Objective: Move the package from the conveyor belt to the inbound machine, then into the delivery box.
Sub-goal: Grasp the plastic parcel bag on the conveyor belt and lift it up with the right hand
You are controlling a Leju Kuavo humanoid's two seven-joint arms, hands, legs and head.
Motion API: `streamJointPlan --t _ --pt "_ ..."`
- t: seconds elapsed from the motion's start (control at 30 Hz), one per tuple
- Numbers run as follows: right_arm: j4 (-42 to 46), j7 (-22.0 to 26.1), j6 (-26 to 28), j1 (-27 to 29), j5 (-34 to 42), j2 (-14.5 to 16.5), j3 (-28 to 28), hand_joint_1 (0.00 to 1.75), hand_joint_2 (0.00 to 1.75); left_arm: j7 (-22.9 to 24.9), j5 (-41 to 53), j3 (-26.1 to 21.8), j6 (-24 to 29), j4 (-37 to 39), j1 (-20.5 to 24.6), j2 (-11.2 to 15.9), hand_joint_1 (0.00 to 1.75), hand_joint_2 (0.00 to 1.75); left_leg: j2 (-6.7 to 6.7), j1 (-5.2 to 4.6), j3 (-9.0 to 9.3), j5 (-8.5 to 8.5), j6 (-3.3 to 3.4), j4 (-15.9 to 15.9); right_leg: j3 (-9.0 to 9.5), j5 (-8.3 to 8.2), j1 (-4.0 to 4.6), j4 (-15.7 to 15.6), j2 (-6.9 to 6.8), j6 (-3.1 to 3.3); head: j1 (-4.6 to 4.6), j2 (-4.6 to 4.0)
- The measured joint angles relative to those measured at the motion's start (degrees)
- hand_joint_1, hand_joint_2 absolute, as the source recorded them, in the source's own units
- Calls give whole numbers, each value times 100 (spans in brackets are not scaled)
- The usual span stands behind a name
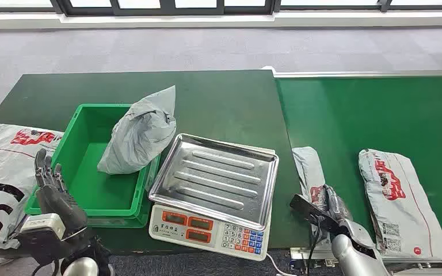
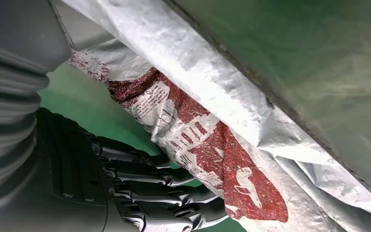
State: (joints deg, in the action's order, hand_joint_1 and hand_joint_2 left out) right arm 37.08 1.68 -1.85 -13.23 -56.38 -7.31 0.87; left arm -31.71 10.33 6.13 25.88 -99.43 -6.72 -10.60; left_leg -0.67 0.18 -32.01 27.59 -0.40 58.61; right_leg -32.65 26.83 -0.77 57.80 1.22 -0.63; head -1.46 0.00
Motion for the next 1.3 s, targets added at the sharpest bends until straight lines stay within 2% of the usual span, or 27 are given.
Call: streamJointPlan --t 0.53,0.67,0.97,1.3 --pt "82 31 48 59 22 -1 0 0 175 1 -1 8 -6 0 2 0 0 0 0 0 -2 6 -3 0 3 4 0 0 0 2 0 0" --pt "100 61 80 80 21 -1 3 175 175 -1 -1 8 -6 0 1 0 0 0 -1 1 -2 7 -4 0 3 4 1 0 0 3 0 0" --pt "631 209 1123 318 32 101 12 175 175 -54 14 8 -9 -140 -96 -4 0 0 -9 1 -31 6 -4 -1 -13 4 0 2 -8 3 -1 0" --pt "1875 337 1650 856 -77 417 -347 175 175 -117 17 8 -63 -199 -132 -34 0 0 -24 1 -68 4 -7 -2 -53 5 -1 5 -15 5 0 0"
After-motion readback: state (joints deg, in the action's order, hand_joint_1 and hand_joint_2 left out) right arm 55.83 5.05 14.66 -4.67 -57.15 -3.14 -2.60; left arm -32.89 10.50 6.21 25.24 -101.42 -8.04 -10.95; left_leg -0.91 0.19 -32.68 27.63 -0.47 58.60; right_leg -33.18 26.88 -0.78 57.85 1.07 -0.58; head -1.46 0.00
